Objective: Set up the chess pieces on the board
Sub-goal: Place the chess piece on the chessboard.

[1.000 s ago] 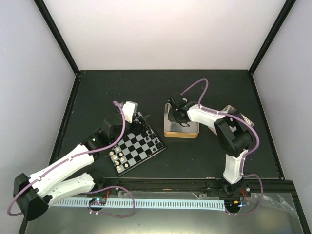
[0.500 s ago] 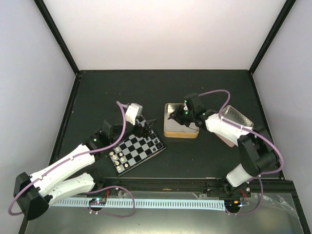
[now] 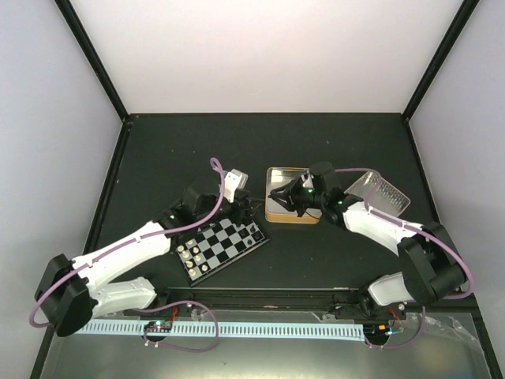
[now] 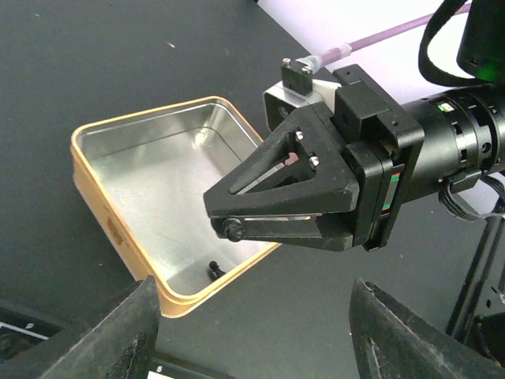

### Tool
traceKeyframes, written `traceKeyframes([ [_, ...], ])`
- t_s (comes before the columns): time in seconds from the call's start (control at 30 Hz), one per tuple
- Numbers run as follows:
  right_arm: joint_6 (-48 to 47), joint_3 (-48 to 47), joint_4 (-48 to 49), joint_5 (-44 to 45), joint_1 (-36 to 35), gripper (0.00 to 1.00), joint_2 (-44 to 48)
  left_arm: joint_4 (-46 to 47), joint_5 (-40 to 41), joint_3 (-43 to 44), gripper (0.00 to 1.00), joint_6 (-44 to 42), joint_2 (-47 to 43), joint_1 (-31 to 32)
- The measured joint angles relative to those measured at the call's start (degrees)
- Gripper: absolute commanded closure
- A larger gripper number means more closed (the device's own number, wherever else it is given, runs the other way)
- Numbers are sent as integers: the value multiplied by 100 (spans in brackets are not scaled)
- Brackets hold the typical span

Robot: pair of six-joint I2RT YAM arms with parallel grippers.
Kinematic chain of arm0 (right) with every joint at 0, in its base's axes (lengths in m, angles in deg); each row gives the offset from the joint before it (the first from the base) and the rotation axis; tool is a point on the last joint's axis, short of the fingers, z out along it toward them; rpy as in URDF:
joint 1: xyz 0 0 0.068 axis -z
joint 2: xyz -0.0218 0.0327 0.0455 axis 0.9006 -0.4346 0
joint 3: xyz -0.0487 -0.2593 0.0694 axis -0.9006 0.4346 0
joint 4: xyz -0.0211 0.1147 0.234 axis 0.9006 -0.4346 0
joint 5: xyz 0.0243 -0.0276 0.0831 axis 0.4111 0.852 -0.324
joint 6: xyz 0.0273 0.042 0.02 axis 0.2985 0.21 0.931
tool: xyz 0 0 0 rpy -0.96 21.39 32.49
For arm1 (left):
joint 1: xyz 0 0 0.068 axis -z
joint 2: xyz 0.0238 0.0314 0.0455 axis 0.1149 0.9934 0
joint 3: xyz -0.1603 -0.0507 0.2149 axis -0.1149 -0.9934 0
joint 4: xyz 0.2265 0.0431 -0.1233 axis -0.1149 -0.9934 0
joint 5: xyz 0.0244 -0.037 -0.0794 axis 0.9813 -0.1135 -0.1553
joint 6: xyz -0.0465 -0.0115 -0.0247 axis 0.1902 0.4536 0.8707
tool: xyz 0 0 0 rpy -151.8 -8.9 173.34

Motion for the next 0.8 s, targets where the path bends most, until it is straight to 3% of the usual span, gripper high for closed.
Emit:
traceKeyframes([
  [0.27,813,256,535,-487,-37,88,48,289,-575,133,68,166,507,0],
  [0.63,1062,260,743,-649,-70,88,87,319,-761,446,78,251,988,-31],
  [0.8,1099,260,743,-647,-70,88,85,313,-752,463,69,247,1025,-37],
])
